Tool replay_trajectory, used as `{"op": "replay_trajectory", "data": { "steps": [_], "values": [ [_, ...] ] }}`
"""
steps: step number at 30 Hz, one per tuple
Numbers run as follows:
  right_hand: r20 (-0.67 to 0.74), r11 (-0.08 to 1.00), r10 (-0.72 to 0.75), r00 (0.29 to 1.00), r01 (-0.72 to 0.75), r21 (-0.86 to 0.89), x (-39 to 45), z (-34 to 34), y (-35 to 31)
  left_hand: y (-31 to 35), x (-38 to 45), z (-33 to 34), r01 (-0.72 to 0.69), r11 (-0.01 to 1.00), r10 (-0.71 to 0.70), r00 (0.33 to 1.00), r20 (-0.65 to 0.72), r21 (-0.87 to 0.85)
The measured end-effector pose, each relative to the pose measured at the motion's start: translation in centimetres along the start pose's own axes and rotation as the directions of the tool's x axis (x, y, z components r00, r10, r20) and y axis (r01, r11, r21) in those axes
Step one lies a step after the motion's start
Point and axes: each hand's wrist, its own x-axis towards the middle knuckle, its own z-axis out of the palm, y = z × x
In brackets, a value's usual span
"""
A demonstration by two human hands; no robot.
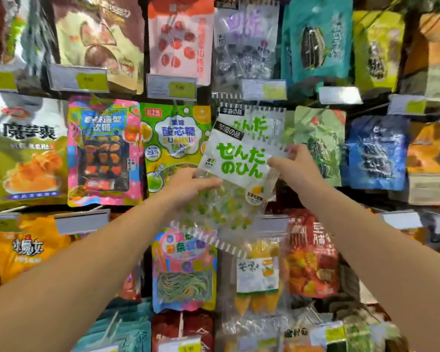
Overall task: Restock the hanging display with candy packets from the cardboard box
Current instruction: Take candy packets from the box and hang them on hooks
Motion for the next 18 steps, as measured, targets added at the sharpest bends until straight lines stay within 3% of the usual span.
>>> {"op": "replay_trajectory", "data": {
  "steps": [4,11,14,18],
  "values": [
    [-0.031,0.989,-0.145,0.989,0.144,-0.044,3.9,-1.3,-2.5,0.2,1.5,0.9,0.012,0.998,-0.004,0.993,-0.114,0.065],
    [0.074,0.956,-0.293,0.953,0.294,0.001,7.6,-1.7,-6.2,1.3,2.5,1.5,0.034,0.993,-0.012,0.981,-0.193,0.113],
    [0.029,0.943,-0.333,0.942,0.332,0.022,8.2,-1.6,-6.8,1.7,2.7,1.8,0.037,0.993,-0.016,0.982,-0.187,0.11],
    [-0.076,0.921,-0.34,0.937,0.349,0.171,9.0,-1.8,-7.9,2.5,3.3,2.7,0.023,0.996,0.0,0.969,-0.247,0.089]
  ]
}}
